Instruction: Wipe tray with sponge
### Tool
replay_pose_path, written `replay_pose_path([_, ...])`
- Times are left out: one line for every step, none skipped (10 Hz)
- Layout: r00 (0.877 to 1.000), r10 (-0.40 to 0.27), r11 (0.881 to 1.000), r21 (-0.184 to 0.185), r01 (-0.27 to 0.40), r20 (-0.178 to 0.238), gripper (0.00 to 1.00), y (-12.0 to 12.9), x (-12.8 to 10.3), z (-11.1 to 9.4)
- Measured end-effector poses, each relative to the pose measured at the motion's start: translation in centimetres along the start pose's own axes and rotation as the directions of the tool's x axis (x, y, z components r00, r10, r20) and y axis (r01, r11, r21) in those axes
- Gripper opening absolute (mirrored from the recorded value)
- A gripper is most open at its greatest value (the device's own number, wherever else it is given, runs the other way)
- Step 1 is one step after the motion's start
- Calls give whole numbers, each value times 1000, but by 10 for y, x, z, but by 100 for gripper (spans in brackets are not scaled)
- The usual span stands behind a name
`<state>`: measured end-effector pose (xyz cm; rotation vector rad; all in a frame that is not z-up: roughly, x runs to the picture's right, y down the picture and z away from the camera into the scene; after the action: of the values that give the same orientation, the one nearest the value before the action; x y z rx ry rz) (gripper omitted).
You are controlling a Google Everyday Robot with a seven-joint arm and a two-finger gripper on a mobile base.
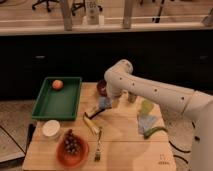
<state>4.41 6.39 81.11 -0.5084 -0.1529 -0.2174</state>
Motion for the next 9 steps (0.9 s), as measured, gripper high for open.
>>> replay_pose_path([1000, -13, 1000, 5, 13, -8, 3, -9, 0, -4])
replay_pose_path([1000, -25, 1000, 11, 25, -13, 3, -16, 0, -6])
replay_pose_path([999, -37, 999, 12, 38, -24, 3, -19, 1, -8])
replay_pose_path([999, -45, 999, 20, 45, -29, 3, -24, 2, -10])
replay_pose_path([998, -49, 998, 28, 50, -30, 3, -27, 3, -10])
replay_pose_path([998, -55, 998, 38, 56, -36, 3, -32, 6, -11])
replay_pose_path([997, -63, 997, 46, 65, -40, 3, -37, 5, -11])
replay_pose_path([996, -73, 996, 51, 75, -43, 3, -41, 4, -10])
replay_pose_path([995, -85, 995, 57, 88, -48, 3, -46, 2, -9])
